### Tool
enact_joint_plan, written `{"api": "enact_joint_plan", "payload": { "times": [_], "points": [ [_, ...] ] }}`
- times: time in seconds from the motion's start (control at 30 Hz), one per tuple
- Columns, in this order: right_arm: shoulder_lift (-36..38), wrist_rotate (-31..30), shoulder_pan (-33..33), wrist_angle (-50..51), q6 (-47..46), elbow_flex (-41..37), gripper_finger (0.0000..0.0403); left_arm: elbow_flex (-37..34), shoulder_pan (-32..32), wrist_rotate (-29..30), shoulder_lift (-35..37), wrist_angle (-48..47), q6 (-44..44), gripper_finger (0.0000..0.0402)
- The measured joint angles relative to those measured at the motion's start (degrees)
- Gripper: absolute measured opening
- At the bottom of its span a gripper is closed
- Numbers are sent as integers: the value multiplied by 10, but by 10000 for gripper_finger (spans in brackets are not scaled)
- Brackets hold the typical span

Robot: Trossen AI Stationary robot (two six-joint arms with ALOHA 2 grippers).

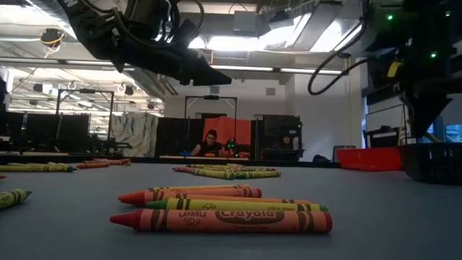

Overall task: Sort crayons
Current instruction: Put the yellow crayon into the black basket

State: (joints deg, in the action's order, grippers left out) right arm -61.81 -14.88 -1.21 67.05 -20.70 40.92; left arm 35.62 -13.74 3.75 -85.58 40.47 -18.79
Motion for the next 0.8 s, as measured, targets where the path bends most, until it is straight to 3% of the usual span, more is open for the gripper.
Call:
{"api": "enact_joint_plan", "payload": {
  "times": [0.17,0.27,0.4,0.67,0.8],
  "points": [
    [0,-24,1,45,-34,77,32,0,0,0,0,2,-13,128],
    [4,84,16,33,-76,110,32,0,0,0,0,1,-13,128],
    [-9,159,55,37,-131,85,32,0,0,-1,0,-3,-12,128],
    [-42,150,69,16,-193,9,35,0,0,-2,0,-5,-10,128],
    [-49,145,68,14,-212,-5,57,0,0,-2,0,-11,-7,128]
  ]
}}
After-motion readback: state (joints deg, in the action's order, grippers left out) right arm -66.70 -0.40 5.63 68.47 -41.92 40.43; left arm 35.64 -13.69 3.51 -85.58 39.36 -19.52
